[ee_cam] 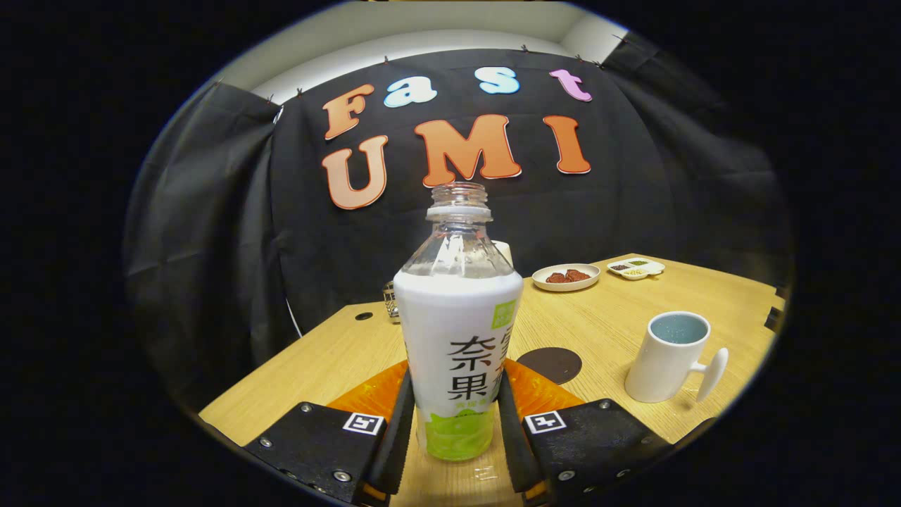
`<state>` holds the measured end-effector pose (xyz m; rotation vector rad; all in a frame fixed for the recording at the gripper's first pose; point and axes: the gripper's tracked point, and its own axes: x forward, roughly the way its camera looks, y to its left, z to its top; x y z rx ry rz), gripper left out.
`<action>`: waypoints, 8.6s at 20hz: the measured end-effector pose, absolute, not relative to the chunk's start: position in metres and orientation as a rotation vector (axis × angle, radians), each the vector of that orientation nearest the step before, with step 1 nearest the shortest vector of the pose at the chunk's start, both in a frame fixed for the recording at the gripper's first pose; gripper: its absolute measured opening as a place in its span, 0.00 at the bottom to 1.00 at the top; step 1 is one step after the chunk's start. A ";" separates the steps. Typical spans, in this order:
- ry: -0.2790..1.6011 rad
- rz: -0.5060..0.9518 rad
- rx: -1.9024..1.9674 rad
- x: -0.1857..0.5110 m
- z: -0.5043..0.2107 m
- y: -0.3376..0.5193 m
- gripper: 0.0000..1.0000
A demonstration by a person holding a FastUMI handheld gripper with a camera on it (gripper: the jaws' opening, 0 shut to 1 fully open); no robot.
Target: Take the bottle from table, then pour the juice into the cup, finally place the bottle on the coaster
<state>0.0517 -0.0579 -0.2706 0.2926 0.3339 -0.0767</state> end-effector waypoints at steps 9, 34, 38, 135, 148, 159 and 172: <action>0.340 -0.116 0.693 0.066 -0.264 -0.090 0.58; 0.279 -0.304 1.571 0.077 -0.271 -0.129 0.58; 0.235 -0.328 1.672 0.082 -0.275 -0.138 0.58; -0.204 -0.338 2.316 0.099 -0.209 -0.177 0.58; 0.123 -0.359 1.593 0.093 -0.252 -0.145 0.58; 0.124 -0.205 0.891 0.126 -0.204 -0.123 0.58; 0.196 -0.219 0.221 0.163 -0.245 -0.150 0.58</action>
